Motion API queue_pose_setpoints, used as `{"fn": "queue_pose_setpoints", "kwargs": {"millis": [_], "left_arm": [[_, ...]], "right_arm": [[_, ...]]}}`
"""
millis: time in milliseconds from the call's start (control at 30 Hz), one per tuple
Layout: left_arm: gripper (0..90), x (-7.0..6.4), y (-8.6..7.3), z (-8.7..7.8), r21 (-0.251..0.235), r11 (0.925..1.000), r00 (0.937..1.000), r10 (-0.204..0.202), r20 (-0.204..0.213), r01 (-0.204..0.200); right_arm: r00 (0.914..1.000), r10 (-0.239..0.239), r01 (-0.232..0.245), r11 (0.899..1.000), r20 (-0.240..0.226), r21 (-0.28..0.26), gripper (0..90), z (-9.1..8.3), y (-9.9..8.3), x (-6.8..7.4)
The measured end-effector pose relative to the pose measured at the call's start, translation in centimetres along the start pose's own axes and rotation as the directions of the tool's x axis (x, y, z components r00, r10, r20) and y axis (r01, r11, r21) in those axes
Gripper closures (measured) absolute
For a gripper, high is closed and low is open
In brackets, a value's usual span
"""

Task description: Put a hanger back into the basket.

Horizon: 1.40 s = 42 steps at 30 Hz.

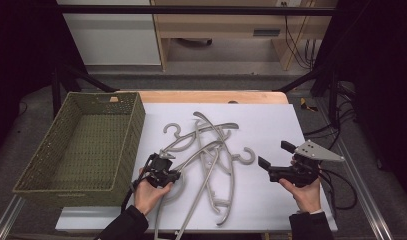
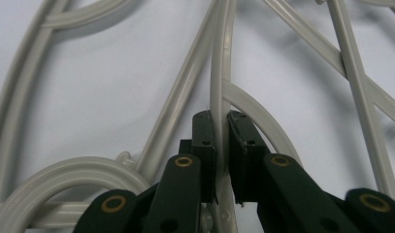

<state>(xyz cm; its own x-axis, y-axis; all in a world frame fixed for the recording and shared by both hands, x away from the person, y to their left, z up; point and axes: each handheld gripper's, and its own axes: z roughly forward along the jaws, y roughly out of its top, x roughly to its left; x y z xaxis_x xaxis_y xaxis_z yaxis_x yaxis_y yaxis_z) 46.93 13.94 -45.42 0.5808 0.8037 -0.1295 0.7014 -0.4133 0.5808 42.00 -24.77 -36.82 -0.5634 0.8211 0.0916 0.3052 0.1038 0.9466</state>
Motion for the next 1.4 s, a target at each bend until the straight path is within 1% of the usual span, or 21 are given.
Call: {"fn": "queue_pose_setpoints", "kwargs": {"millis": [133,267,333,467,567,633,667,700,733,767,800,867,933,967,1000,1067,1167,1200,1233,1300,1400], "left_arm": [[82.2,-0.1,0.0,0.0,0.009,0.9999,0.9999,0.011,-0.002,-0.011],[82.4,-0.3,0.0,-0.3,0.0,0.9997,0.9997,0.023,-0.003,-0.023],[82.5,-0.5,0.1,-0.7,-0.022,0.9994,0.9996,0.028,-0.001,-0.028],[82.7,-1.1,0.4,-1.9,-0.051,0.9971,0.9984,0.056,0.003,-0.056],[82.8,-1.4,0.6,-2.8,-0.072,0.9943,0.9968,0.079,0.007,-0.078],[82.9,-1.6,0.7,-3.3,-0.087,0.9925,0.9961,0.087,0.013,-0.086],[83.0,-1.7,0.8,-3.6,-0.096,0.9912,0.9956,0.093,0.011,-0.092],[83.0,-1.9,0.9,-4.2,-0.114,0.988,0.9943,0.106,0.006,-0.105],[83.0,-1.9,0.9,-4.2,-0.114,0.988,0.9943,0.106,0.006,-0.105],[83.0,-2.0,1.0,-4.5,-0.111,0.9872,0.9932,0.116,0.009,-0.114],[83.0,-2.1,1.0,-4.9,-0.128,0.9849,0.9929,0.118,0.008,-0.116],[83.0,-2.0,1.1,-5.1,-0.132,0.9838,0.9922,0.124,0.014,-0.121],[83.0,-2.0,1.1,-5.3,-0.143,0.9831,0.9929,0.117,0.017,-0.114],[83.0,-1.9,1.1,-5.5,-0.14,0.9825,0.9918,0.127,0.014,-0.123],[83.0,-2.0,1.1,-5.7,-0.148,0.9816,0.9921,0.125,0.014,-0.121],[83.0,-2.0,1.2,-6.3,-0.164,0.979,0.9918,0.126,0.018,-0.122],[83.0,-2.0,1.4,-7.5,-0.195,0.973,0.9911,0.131,0.024,-0.124],[83.0,-2.0,1.4,-8.0,-0.211,0.9695,0.9909,0.133,0.022,-0.125],[83.0,-2.0,1.4,-8.4,-0.222,0.9677,0.9912,0.13,0.027,-0.121],[83.0,-1.9,1.5,-9.4,-0.244,0.9617,0.9908,0.134,0.018,-0.125],[83.0,-1.7,1.5,-10.7,-0.278,0.9531,0.9916,0.128,0.017,-0.119]], "right_arm": [[1.0,0.002,-0.002,1.0,-0.001,0.002,3.5,0.0,0.0,0.0],[1.0,-0.001,0.001,1.0,-0.002,0.003,3.6,0.0,0.0,0.0],[1.0,0.0,0.0,1.0,-0.001,0.001,3.6,0.0,0.0,0.0],[1.0,0.001,-0.001,1.0,-0.002,-0.001,3.6,-0.1,0.0,0.0],[1.0,0.004,-0.004,1.0,-0.003,-0.002,3.6,-0.1,0.0,0.0],[1.0,0.001,-0.001,1.0,-0.002,-0.004,3.7,-0.1,0.0,-0.1],[1.0,0.001,-0.001,1.0,-0.002,-0.005,3.7,-0.2,0.0,-0.1],[1.0,0.001,-0.001,1.0,-0.003,-0.005,3.7,-0.2,0.1,-0.1],[1.0,0.001,-0.001,1.0,-0.003,-0.005,3.7,-0.2,0.1,-0.1],[1.0,0.002,-0.002,1.0,-0.003,-0.005,3.8,-0.2,0.1,-0.1],[1.0,0.001,-0.001,1.0,-0.004,-0.005,3.8,-0.2,0.1,-0.1],[1.0,0.001,-0.001,1.0,-0.005,-0.005,3.8,-0.2,0.1,-0.1],[1.0,0.001,-0.001,1.0,-0.005,-0.005,3.8,-0.2,0.0,-0.1],[1.0,0.001,-0.001,1.0,-0.005,-0.005,3.8,-0.2,0.1,-0.1],[1.0,0.001,-0.001,1.0,-0.004,-0.007,3.8,-0.2,0.1,-0.1],[1.0,0.001,-0.001,1.0,-0.006,-0.004,3.8,-0.2,0.1,-0.1],[1.0,0.0,0.0,1.0,-0.007,-0.007,3.9,-0.3,0.1,-0.1],[1.0,0.0,-0.001,1.0,-0.006,-0.009,3.9,-0.3,0.1,-0.1],[1.0,0.003,-0.003,1.0,-0.007,-0.013,3.9,-0.3,0.1,-0.1],[1.0,0.003,-0.003,1.0,-0.006,-0.013,4.0,-0.3,0.1,-0.1],[0.9999,0.005,-0.005,1.0,-0.009,-0.013,4.0,-0.3,0.1,-0.1]]}}
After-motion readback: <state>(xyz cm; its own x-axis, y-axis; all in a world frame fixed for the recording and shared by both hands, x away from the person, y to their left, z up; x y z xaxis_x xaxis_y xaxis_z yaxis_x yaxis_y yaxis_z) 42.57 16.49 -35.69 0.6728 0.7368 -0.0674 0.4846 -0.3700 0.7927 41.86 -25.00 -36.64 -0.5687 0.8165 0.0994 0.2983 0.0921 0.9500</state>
